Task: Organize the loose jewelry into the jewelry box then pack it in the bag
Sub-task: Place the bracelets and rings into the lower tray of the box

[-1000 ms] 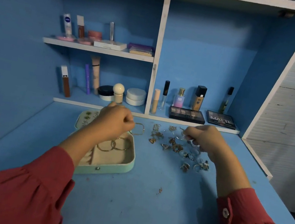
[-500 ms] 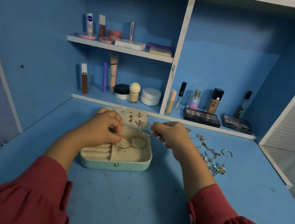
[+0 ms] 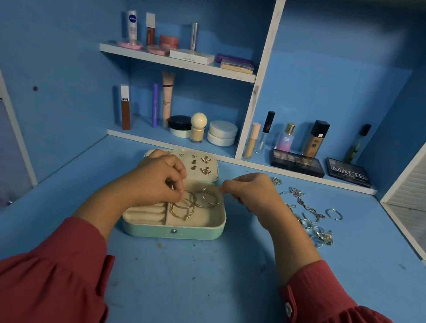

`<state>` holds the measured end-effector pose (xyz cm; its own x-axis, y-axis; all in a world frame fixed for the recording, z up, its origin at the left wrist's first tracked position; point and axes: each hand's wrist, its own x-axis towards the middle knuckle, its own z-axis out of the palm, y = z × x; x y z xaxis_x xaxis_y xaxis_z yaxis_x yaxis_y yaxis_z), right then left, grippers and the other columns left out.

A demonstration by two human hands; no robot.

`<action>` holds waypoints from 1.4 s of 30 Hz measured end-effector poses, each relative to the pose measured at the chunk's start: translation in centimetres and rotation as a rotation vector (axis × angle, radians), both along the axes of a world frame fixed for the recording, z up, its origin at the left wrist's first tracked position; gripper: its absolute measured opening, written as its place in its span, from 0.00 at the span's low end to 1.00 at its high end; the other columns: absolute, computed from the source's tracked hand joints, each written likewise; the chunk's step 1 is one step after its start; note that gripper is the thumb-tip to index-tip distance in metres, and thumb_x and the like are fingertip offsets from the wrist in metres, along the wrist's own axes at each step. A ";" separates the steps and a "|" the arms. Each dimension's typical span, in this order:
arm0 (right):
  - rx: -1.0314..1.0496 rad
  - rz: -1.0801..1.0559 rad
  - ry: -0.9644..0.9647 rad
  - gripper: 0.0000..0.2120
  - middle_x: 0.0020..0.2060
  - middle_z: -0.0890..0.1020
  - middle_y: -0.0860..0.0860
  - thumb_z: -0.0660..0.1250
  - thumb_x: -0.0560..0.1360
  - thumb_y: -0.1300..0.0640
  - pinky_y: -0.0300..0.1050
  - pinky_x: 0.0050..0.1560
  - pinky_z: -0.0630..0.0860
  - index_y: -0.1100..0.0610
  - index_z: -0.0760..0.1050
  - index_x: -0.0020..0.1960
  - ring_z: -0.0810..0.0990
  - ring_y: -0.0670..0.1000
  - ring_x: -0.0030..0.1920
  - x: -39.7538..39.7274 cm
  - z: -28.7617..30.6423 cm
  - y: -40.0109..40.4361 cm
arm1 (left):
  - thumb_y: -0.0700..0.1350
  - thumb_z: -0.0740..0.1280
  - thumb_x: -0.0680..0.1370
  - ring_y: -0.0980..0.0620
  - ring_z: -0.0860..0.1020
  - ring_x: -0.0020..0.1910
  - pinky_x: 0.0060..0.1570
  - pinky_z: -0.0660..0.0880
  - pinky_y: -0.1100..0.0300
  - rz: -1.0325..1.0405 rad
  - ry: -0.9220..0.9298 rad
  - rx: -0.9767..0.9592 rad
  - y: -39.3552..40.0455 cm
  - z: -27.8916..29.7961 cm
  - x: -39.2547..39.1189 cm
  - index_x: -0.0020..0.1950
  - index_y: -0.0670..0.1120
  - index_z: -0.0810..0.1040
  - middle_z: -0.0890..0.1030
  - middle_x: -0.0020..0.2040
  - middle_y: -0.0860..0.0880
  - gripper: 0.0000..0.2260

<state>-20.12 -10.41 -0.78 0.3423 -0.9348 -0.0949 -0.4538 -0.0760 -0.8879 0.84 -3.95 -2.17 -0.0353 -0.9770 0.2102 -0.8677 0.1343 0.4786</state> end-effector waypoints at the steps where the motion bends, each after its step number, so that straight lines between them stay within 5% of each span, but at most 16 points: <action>1: 0.001 0.008 0.004 0.08 0.26 0.72 0.49 0.74 0.69 0.57 0.35 0.26 0.63 0.60 0.79 0.35 0.67 0.46 0.28 0.0 0.1 0.1 | 0.44 0.76 0.69 0.56 0.65 0.57 0.65 0.64 0.54 0.001 0.001 -0.001 0.0 0.0 0.0 0.32 0.58 0.78 0.74 0.48 0.61 0.12; 8: -0.048 0.082 0.094 0.06 0.41 0.83 0.55 0.75 0.68 0.55 0.40 0.36 0.73 0.58 0.84 0.41 0.76 0.48 0.40 0.3 0.2 0.4 | 0.45 0.75 0.70 0.56 0.66 0.58 0.64 0.64 0.56 0.071 0.066 -0.084 0.0 0.4 -0.2 0.33 0.56 0.79 0.75 0.48 0.60 0.09; 12: -0.098 0.116 0.174 0.05 0.38 0.83 0.56 0.75 0.67 0.55 0.42 0.34 0.72 0.57 0.85 0.41 0.75 0.48 0.36 0.2 0.3 0.5 | 0.45 0.76 0.70 0.56 0.66 0.58 0.63 0.64 0.57 0.078 0.081 -0.088 0.0 0.5 -0.1 0.33 0.57 0.79 0.75 0.48 0.60 0.10; 17: -0.151 0.126 0.279 0.04 0.39 0.85 0.51 0.76 0.66 0.53 0.49 0.45 0.80 0.53 0.85 0.40 0.81 0.50 0.43 0.6 0.1 0.6 | 0.45 0.75 0.70 0.57 0.66 0.57 0.61 0.63 0.60 0.079 0.080 -0.087 0.0 0.4 -0.2 0.34 0.55 0.79 0.75 0.48 0.59 0.09; 23: -0.233 0.133 0.369 0.03 0.34 0.82 0.48 0.75 0.67 0.53 0.43 0.36 0.76 0.52 0.83 0.39 0.76 0.46 0.33 0.8 0.3 1.0 | 0.45 0.75 0.71 0.56 0.66 0.57 0.61 0.63 0.59 0.079 0.065 -0.094 0.0 0.3 -0.1 0.34 0.56 0.80 0.75 0.48 0.61 0.08; 29: -0.308 0.126 0.431 0.03 0.38 0.83 0.47 0.74 0.68 0.53 0.45 0.44 0.80 0.52 0.83 0.41 0.80 0.48 0.40 1.1 -0.1 1.1 | 0.45 0.75 0.70 0.56 0.67 0.57 0.60 0.63 0.59 0.083 0.075 -0.095 0.1 0.3 -0.2 0.33 0.57 0.79 0.75 0.48 0.60 0.10; 36: -0.322 0.155 0.371 0.02 0.36 0.81 0.45 0.75 0.68 0.53 0.41 0.36 0.75 0.51 0.83 0.40 0.76 0.45 0.37 0.9 -0.5 0.5 | 0.46 0.75 0.70 0.56 0.66 0.57 0.61 0.63 0.58 0.087 0.070 -0.084 0.1 0.4 -0.1 0.34 0.56 0.80 0.75 0.48 0.60 0.07; 42: -0.255 0.056 0.067 0.04 0.32 0.80 0.47 0.75 0.70 0.51 0.40 0.32 0.71 0.50 0.82 0.39 0.75 0.44 0.32 -0.6 -0.5 -0.3 | 0.47 0.74 0.72 0.56 0.66 0.59 0.63 0.63 0.55 0.090 0.085 -0.086 0.1 0.4 -0.4 0.40 0.55 0.82 0.75 0.49 0.60 0.03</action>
